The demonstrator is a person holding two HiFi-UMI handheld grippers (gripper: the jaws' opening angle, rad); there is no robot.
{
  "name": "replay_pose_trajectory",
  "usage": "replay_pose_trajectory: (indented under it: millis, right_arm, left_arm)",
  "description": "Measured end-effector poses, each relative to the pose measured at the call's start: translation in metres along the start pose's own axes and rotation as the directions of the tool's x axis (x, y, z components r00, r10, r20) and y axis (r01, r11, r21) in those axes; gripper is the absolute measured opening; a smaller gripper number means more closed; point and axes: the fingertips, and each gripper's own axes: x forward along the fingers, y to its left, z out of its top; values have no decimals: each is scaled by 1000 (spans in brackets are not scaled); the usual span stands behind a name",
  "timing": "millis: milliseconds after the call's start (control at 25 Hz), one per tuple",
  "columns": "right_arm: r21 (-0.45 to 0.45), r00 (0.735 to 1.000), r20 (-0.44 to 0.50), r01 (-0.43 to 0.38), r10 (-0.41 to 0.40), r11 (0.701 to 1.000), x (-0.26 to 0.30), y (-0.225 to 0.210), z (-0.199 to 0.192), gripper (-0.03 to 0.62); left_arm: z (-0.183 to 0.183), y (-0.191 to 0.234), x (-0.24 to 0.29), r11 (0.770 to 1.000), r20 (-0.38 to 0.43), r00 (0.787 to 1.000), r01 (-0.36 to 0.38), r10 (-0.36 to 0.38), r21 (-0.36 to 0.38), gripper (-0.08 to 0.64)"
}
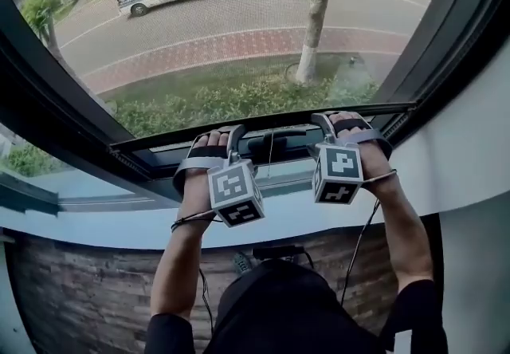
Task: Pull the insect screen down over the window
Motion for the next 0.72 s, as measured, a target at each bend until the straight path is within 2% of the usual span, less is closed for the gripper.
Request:
replay_pose_trajectory:
  millis: [120,440,560,720]
  right_arm:
    - [21,998,2,-57,57,998,6,12,1,252]
    - [25,990,8,-140,140,990,78,82,-7,252]
    - [30,987,10,-164,163,986,89,90,-15,252]
    - [68,963,32,-269,268,961,95,91,-15,252]
  left_arm:
    - [-6,-11,9,999,-10,999,42,-42,-18,416]
    - [-33,-80,77,988,-10,990,141,-142,-68,416]
    - [-31,-89,89,982,-6,986,164,-165,-91,416]
    - [-32,-90,108,966,-14,972,230,-233,-115,416]
